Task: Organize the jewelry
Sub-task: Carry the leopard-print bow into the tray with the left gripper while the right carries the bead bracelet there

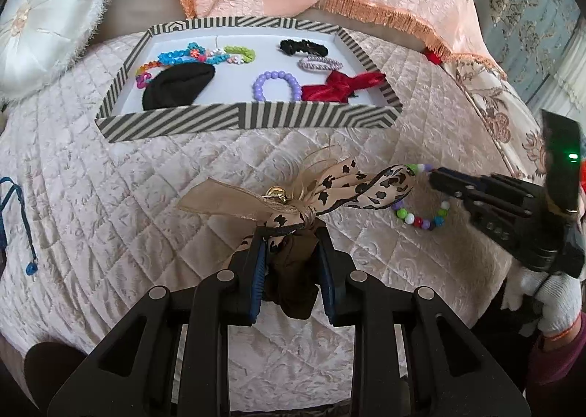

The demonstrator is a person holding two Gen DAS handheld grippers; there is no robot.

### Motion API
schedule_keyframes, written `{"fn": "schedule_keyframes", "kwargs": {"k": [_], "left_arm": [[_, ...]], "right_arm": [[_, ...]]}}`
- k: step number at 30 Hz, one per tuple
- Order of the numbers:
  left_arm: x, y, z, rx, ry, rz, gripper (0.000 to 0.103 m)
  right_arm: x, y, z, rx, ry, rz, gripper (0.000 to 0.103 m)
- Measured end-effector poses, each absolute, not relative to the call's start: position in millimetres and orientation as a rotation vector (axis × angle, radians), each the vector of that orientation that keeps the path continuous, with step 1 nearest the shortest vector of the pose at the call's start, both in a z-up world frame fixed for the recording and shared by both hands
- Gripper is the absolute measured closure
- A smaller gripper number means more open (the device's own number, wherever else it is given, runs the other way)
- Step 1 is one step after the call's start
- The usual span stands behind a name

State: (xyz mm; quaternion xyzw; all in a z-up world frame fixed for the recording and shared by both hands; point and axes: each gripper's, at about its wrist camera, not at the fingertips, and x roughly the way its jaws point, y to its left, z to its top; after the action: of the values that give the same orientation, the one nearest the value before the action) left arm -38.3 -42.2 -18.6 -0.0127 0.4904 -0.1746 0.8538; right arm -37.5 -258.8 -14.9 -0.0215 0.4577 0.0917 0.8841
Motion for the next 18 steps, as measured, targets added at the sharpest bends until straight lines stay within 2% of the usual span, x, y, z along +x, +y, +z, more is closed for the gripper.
{"fn": "schedule_keyframes", "kwargs": {"k": [18], "left_arm": [[18.4, -16.9, 29.0, -0.129, 0.946, -0.272, 0.078]], "right_arm": [[-11.3, -229.2, 66.5, -0.07, 0.797, 0.27, 0.094]]}}
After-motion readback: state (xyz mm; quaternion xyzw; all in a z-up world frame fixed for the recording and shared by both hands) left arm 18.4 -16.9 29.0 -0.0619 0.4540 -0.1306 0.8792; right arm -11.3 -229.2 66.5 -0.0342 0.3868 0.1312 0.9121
